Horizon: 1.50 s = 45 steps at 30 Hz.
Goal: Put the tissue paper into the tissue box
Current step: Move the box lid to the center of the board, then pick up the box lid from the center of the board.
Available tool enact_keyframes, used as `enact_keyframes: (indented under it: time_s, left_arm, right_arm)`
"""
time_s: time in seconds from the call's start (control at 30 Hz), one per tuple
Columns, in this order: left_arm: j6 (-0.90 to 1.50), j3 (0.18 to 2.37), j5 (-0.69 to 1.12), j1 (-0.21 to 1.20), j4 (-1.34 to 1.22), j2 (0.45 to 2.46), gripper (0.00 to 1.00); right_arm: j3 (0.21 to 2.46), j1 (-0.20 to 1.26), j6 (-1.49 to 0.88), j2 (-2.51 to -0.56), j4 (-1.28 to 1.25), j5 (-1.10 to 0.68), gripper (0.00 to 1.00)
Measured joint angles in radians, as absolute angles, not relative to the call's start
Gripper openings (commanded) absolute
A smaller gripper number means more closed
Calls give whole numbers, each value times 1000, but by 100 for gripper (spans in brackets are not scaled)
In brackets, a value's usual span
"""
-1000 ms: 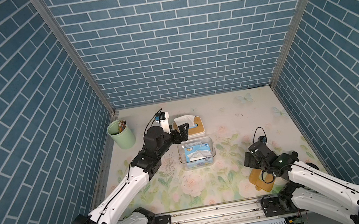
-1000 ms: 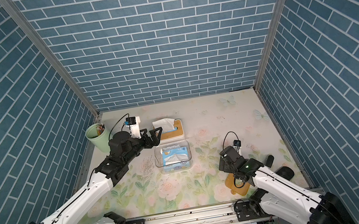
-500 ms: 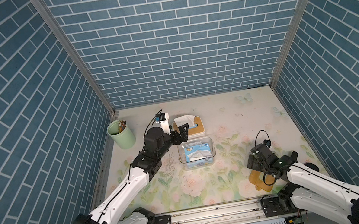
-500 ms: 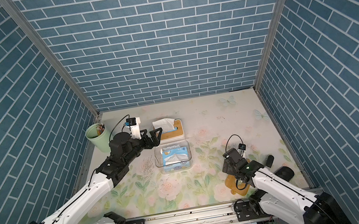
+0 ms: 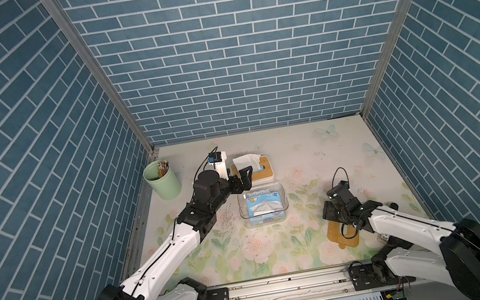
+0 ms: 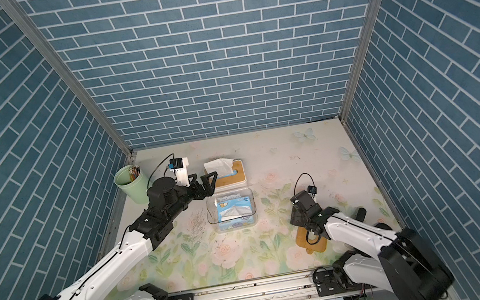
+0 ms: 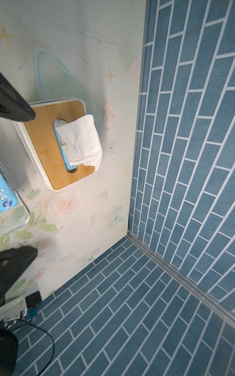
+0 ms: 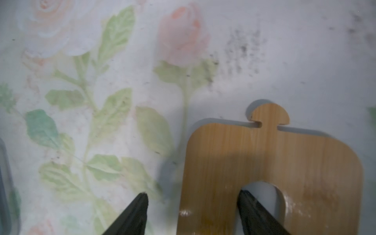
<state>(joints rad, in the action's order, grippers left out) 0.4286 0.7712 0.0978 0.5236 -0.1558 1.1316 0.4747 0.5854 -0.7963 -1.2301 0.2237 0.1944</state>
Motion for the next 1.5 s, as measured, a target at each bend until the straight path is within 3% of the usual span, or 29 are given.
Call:
enact_keyframes:
  time_s: [0.17, 0.6, 0.87, 1.2, 1.5]
  left_arm:
    - [422, 771, 98, 524, -155, 1135, 100]
    - [408, 772, 102, 524, -155, 1155, 100]
    - [406, 772, 107, 524, -155, 1156, 100]
    - [402, 772, 111, 524, -154, 1156, 100]
    - [402, 772, 110, 524, -150, 1157, 100]
  right_arm:
    - [668, 638, -678, -1445, 213, 171, 75]
    - [752, 639, -429, -1491, 401, 115, 75]
    - [757, 643, -410, -1507, 448, 90, 65]
    - [788, 654, -381, -1538, 458, 72, 44]
    - [786, 645, -348, -1530, 448, 70, 35]
